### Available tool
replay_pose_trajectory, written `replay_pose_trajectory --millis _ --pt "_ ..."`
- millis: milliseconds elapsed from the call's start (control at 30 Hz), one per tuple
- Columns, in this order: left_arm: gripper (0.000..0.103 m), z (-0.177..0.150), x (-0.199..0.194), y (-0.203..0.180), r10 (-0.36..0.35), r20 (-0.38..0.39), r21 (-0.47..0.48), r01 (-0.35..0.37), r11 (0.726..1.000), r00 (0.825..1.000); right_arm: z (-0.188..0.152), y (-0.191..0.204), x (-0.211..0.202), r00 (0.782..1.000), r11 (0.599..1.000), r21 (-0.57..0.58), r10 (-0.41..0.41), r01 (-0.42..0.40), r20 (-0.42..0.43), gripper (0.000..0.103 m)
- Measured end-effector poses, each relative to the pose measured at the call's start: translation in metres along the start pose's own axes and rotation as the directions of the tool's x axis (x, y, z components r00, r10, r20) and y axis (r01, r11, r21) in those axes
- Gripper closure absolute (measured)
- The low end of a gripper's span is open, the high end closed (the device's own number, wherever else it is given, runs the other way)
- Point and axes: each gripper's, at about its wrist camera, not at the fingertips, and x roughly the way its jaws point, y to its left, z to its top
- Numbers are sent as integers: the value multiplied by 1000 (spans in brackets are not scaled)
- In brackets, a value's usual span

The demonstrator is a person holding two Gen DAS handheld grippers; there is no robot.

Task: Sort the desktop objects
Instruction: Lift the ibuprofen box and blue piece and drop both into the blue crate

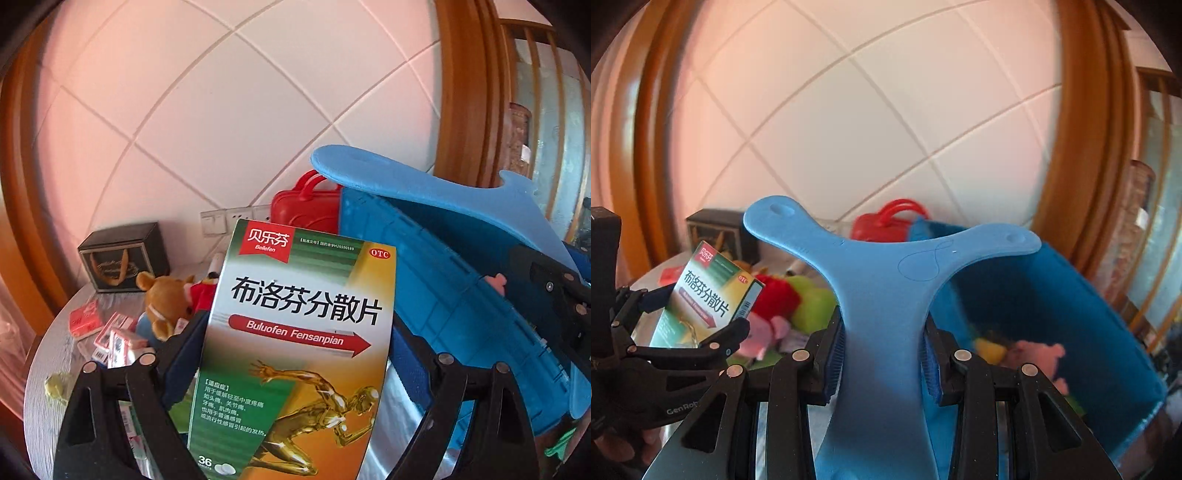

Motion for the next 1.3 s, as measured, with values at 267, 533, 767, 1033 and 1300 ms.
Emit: replay_pose_trajectory --millis 267,533,767,1033,1300 --pt "12 42 13 -101 -134 42 90 130 987 990 -5 -98 -11 988 982 103 -156 157 -17 67" --pt "12 65 27 -183 -219 57 175 207 963 974 -9 -176 -5 968 956 151 -246 250 -45 67" --pt "12 80 44 -226 -243 39 203 231 952 969 -26 -216 11 963 949 167 -253 266 -98 67" --pt "11 85 63 -238 -234 -7 189 231 954 972 -33 -230 24 962 950 169 -243 261 -121 65" --pt "6 79 65 -225 -194 -29 168 196 966 981 -39 -242 25 951 934 189 -280 302 -134 4"
